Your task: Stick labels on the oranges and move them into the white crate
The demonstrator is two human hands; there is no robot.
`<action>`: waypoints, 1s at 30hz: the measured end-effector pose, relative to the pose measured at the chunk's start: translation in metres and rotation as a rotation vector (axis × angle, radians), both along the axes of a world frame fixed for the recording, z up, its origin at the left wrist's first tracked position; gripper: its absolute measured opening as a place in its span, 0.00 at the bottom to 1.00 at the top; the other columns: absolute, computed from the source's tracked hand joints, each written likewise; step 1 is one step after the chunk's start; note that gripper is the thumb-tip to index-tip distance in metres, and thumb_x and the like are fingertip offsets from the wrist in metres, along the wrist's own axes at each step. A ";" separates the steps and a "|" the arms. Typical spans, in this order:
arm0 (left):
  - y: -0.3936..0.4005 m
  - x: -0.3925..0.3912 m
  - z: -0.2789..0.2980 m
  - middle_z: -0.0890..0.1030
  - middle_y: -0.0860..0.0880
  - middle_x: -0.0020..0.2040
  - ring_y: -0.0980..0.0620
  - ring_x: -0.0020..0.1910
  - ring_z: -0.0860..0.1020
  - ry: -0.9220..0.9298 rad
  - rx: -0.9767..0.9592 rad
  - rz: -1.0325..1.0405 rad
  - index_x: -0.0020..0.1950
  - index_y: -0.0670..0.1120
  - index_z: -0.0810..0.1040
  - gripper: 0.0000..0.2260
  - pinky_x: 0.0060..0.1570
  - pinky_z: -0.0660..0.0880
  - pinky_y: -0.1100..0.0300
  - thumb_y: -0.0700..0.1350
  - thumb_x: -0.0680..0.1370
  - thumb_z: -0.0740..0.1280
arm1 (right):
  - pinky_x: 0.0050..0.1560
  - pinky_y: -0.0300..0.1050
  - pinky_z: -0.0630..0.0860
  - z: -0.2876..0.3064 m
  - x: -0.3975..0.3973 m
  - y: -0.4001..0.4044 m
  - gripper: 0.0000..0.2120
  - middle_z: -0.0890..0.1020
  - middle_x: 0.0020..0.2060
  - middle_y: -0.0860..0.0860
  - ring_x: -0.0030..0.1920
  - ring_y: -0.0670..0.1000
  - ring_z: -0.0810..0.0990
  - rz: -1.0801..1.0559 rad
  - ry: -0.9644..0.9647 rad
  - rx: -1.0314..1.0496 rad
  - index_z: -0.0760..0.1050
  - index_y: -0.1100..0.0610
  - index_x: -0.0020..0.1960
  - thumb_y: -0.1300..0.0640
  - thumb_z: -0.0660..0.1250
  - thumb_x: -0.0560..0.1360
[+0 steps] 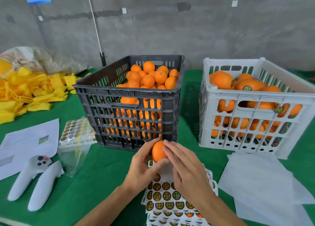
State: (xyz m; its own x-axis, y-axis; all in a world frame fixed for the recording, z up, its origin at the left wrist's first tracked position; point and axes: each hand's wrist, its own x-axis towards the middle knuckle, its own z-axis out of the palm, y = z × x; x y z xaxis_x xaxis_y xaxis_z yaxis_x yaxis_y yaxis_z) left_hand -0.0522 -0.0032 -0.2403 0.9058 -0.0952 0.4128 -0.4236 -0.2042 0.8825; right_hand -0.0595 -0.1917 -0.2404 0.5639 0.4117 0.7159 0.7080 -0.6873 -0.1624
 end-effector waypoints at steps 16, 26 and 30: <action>-0.130 0.085 0.210 0.72 0.52 0.77 0.57 0.74 0.73 -0.262 0.038 -0.229 0.81 0.54 0.65 0.30 0.74 0.71 0.50 0.55 0.81 0.68 | 0.75 0.52 0.66 0.188 0.068 -0.093 0.28 0.70 0.77 0.55 0.76 0.56 0.69 -0.440 -0.427 0.150 0.67 0.62 0.77 0.53 0.69 0.81; -0.044 0.203 0.254 0.77 0.46 0.73 0.46 0.72 0.74 -0.109 0.717 0.159 0.75 0.48 0.75 0.18 0.70 0.70 0.57 0.48 0.85 0.64 | 0.72 0.54 0.69 0.210 0.110 -0.093 0.21 0.78 0.69 0.56 0.70 0.57 0.75 -0.652 -0.196 0.147 0.76 0.59 0.70 0.50 0.67 0.81; 0.054 0.229 0.228 0.70 0.41 0.78 0.42 0.75 0.70 0.382 0.866 0.299 0.79 0.47 0.70 0.25 0.73 0.69 0.50 0.49 0.83 0.69 | 0.60 0.52 0.76 0.230 0.121 -0.025 0.10 0.85 0.54 0.53 0.57 0.55 0.81 -0.375 -0.176 0.207 0.83 0.56 0.58 0.54 0.68 0.79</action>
